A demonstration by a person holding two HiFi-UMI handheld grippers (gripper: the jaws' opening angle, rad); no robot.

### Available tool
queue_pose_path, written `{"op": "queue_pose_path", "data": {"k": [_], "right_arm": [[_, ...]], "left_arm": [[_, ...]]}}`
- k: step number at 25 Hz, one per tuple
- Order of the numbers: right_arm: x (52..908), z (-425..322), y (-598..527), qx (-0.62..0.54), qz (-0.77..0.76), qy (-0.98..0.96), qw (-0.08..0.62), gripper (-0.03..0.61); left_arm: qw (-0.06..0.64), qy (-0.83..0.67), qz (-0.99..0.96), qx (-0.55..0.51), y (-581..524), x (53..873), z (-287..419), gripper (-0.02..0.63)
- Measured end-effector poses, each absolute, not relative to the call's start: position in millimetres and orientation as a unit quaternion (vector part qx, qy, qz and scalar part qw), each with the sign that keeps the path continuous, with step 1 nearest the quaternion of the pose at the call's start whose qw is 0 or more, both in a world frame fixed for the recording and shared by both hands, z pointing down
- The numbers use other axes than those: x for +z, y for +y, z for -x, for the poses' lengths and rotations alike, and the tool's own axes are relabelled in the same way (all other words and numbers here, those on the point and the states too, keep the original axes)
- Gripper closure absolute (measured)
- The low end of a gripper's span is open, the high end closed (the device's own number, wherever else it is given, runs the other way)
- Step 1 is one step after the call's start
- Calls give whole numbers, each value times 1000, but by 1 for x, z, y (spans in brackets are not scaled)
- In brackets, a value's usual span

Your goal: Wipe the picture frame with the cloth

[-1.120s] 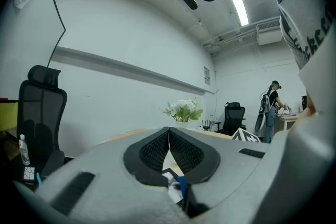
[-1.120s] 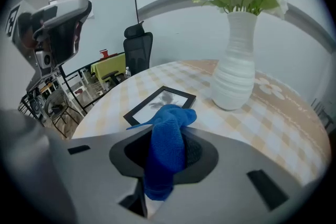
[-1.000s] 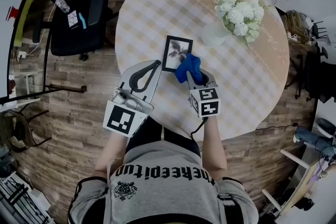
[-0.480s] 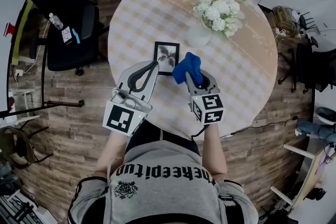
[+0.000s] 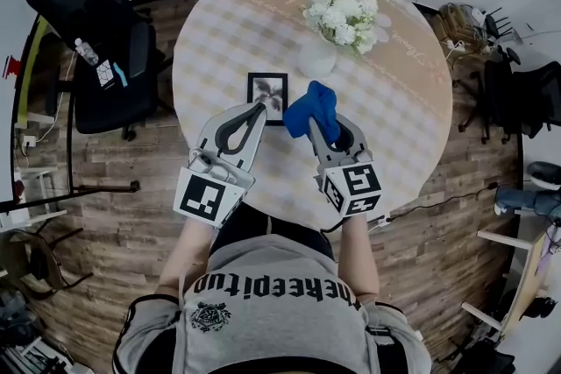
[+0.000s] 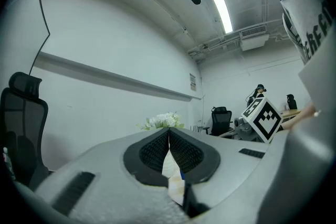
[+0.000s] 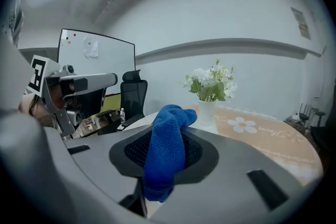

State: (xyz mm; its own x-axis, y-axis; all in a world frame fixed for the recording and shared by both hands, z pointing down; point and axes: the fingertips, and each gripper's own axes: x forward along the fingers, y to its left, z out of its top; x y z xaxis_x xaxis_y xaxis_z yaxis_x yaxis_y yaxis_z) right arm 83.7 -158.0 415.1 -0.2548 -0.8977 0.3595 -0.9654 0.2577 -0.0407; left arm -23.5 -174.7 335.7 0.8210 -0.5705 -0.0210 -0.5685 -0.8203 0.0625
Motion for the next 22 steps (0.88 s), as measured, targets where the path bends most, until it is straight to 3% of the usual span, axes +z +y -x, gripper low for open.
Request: {"op": "queue_pose_path", "data": {"k": [22], "right_arm": [[352,-85,-121,65,-553,-828,61,485]], "left_arm": [[-23,-337,-941,-39,-122,299,4,595]]}}
